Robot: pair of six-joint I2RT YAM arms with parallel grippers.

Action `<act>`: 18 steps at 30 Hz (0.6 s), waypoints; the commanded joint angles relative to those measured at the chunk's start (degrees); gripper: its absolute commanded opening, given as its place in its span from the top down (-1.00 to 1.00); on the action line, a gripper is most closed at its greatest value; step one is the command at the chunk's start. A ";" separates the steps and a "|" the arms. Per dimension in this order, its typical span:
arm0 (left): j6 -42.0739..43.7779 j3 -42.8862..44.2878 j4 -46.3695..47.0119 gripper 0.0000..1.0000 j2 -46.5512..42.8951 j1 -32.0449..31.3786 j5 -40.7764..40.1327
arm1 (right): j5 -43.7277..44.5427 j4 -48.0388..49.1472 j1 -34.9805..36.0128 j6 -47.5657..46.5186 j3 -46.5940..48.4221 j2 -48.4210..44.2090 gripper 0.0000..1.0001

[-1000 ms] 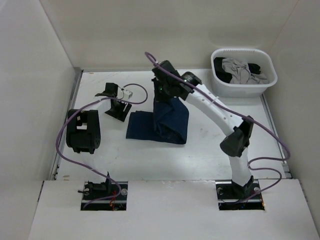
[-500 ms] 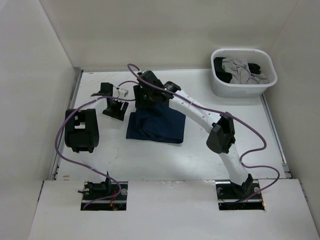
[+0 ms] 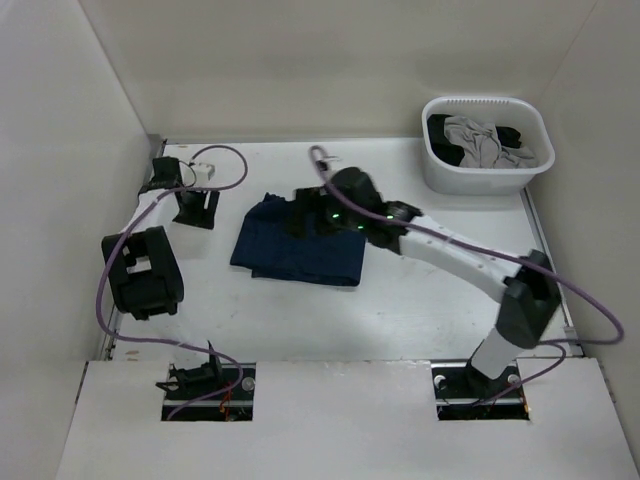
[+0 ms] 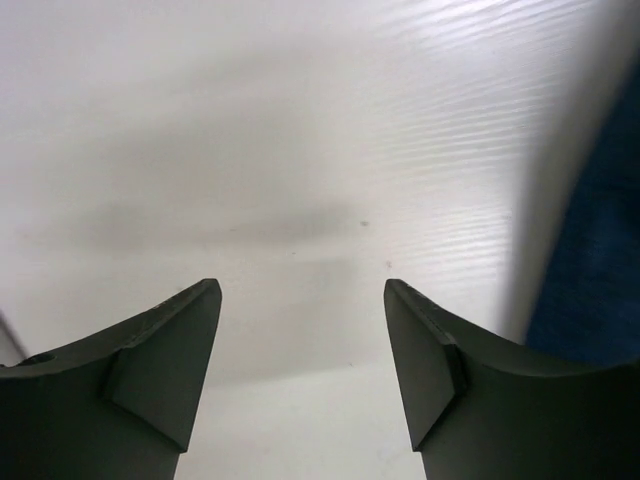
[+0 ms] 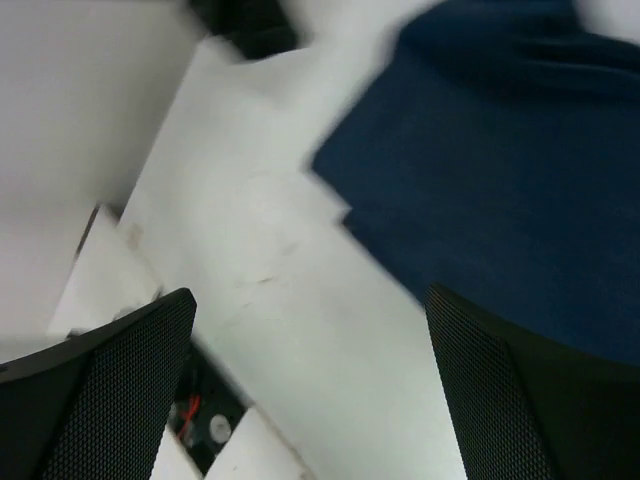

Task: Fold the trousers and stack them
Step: Fold the trousers

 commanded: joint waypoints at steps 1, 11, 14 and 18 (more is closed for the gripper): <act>3.82 2.80 0.99 -0.36 -11.03 -7.31 6.34 | 12.23 2.36 -10.62 12.30 -13.27 -9.55 -1.00; 8.39 8.59 7.15 -0.42 -1.04 -22.62 6.71 | -0.05 18.68 -15.48 24.79 -39.24 -12.58 -1.00; 8.04 9.48 8.19 -0.40 3.01 -22.97 4.60 | -1.99 21.94 -14.69 27.00 -40.30 -9.76 -1.00; 4.27 10.53 13.38 -0.34 7.93 -22.36 -4.35 | -6.28 25.10 -13.11 29.81 -39.78 -3.27 -0.89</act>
